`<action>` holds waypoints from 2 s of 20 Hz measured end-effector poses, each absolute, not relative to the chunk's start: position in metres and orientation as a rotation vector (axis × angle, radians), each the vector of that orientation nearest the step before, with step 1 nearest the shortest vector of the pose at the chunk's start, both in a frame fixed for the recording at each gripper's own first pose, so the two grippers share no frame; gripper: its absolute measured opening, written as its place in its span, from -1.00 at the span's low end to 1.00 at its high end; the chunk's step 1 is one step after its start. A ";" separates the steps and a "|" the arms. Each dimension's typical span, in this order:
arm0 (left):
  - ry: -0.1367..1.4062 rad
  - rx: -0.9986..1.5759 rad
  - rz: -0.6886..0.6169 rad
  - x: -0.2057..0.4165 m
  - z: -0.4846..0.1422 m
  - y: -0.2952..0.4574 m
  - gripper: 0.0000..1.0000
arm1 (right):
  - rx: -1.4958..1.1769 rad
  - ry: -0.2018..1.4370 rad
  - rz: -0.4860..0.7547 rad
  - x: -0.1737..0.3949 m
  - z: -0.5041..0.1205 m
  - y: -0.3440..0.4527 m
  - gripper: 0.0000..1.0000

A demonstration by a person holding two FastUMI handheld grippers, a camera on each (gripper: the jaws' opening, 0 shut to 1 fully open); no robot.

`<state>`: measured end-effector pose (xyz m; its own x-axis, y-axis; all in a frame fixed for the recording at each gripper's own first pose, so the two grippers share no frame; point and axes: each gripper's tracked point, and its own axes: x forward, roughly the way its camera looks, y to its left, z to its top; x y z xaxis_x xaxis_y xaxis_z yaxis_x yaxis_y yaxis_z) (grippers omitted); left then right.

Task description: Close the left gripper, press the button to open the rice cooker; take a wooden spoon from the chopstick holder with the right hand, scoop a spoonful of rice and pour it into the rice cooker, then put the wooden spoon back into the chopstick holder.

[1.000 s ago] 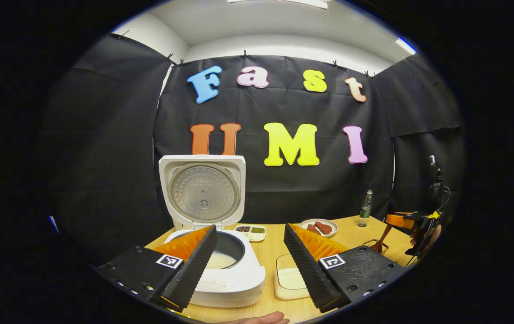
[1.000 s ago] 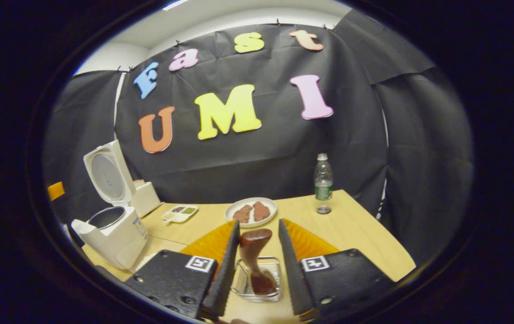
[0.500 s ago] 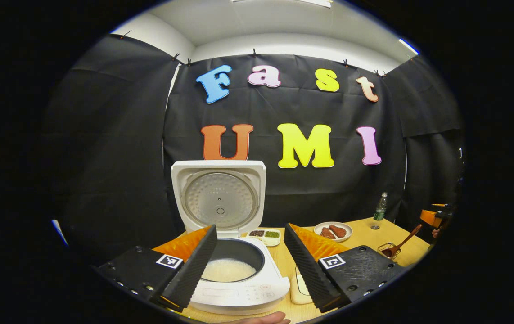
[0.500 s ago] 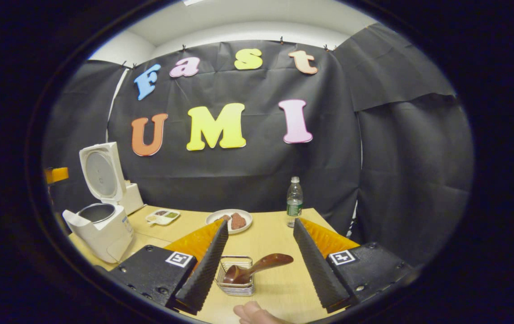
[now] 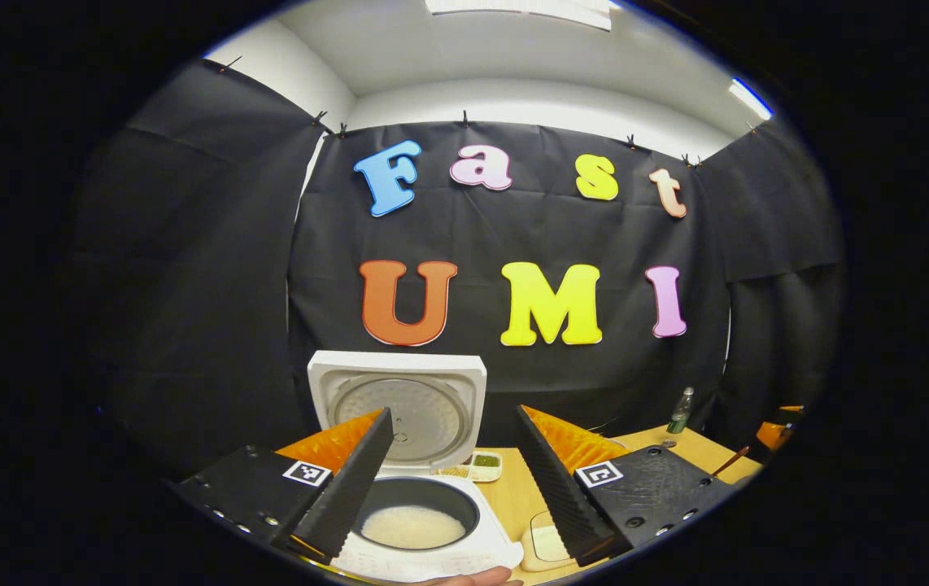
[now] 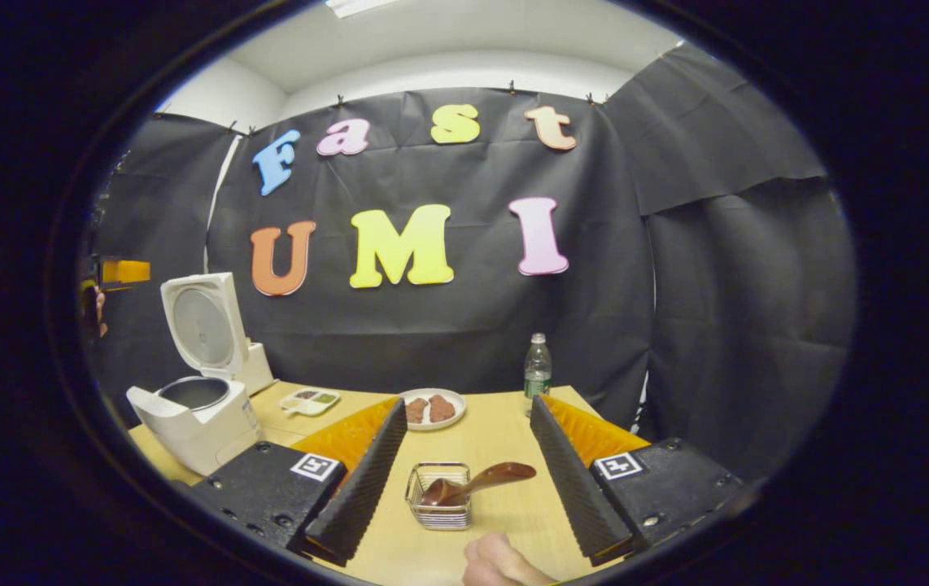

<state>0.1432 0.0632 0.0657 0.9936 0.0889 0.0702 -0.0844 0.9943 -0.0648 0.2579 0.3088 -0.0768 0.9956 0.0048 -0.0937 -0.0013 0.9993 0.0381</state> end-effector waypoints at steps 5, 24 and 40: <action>-0.095 -0.015 0.096 0.182 0.105 0.081 0.88 | 0.071 0.074 0.022 0.254 -0.071 0.314 1.00; 0.042 -0.026 0.257 0.342 0.051 0.159 0.91 | 0.073 -0.002 -0.043 0.235 -0.061 0.304 0.97; 0.153 -0.033 0.260 0.239 0.025 0.128 0.93 | 0.121 0.005 0.067 0.208 -0.064 0.327 1.00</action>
<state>0.2394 0.1278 0.0253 0.9547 0.2538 -0.1552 -0.2588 0.9659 -0.0125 0.2080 0.3270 -0.0642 0.9977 0.0675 -0.0009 -0.0669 0.9905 0.1204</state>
